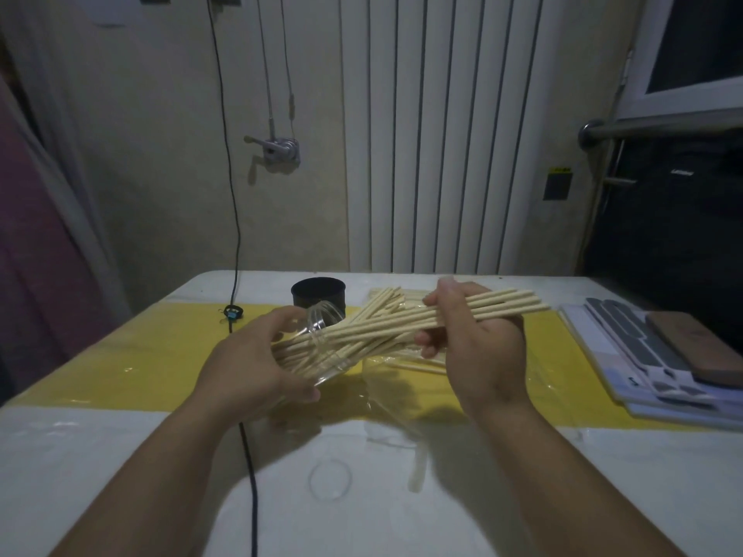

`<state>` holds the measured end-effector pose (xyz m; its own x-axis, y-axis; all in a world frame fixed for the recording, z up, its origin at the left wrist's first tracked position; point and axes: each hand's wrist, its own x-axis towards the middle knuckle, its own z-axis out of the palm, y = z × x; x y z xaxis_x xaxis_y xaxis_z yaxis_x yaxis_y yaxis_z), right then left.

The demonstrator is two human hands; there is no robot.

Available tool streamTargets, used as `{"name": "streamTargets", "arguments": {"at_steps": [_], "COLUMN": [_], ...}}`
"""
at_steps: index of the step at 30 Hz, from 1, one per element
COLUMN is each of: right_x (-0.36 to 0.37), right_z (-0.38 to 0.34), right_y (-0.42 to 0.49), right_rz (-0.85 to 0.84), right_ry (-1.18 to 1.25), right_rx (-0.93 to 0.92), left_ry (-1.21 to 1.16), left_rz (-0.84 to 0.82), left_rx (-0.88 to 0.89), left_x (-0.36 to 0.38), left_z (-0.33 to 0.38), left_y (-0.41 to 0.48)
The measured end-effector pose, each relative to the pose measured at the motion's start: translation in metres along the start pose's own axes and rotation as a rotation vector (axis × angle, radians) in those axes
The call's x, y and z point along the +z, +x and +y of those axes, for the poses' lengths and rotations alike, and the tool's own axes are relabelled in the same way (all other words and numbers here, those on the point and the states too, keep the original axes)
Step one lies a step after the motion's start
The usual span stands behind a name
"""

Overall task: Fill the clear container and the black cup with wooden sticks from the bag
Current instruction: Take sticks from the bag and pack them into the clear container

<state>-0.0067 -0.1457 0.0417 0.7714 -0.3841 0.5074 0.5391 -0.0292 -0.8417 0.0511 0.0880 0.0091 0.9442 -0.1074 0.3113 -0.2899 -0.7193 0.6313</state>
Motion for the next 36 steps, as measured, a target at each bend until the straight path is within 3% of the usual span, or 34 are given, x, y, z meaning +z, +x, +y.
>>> {"name": "streamTargets", "arguments": {"at_steps": [3, 7, 10, 12, 15, 17, 21, 29, 36], "right_x": [-0.002, -0.002, 0.0, 0.0, 0.0, 0.001, 0.008, -0.008, -0.02], "right_z": [0.008, 0.01, 0.015, 0.022, 0.021, 0.021, 0.033, 0.029, 0.027], "right_y": [0.003, 0.005, 0.005, 0.004, 0.003, 0.004, 0.001, 0.011, 0.014], "right_rz": [-0.03, -0.037, -0.219, -0.288, -0.211, -0.162, -0.301, -0.161, -0.227], "right_ry": [-0.175, -0.188, -0.315, -0.276, -0.113, -0.166, -0.404, -0.314, -0.686], "right_rx": [-0.022, 0.015, 0.022, 0.072, 0.047, -0.015, -0.074, 0.024, 0.036], "left_ry": [0.032, 0.076, 0.085, 0.088, 0.081, 0.079, 0.087, 0.069, 0.013], "left_rz": [-0.017, -0.015, -0.018, -0.022, -0.018, -0.015, -0.007, 0.014, 0.053], "left_rx": [0.013, 0.041, 0.039, 0.036, 0.036, 0.036, 0.033, 0.009, -0.031], "left_x": [0.0, -0.001, -0.001, -0.001, -0.001, 0.0, 0.0, 0.0, 0.0], "left_z": [0.003, 0.004, 0.004, 0.005, 0.005, 0.004, 0.003, 0.005, 0.004], "left_y": [-0.001, -0.002, -0.002, -0.002, -0.002, -0.001, -0.001, -0.002, -0.003]}}
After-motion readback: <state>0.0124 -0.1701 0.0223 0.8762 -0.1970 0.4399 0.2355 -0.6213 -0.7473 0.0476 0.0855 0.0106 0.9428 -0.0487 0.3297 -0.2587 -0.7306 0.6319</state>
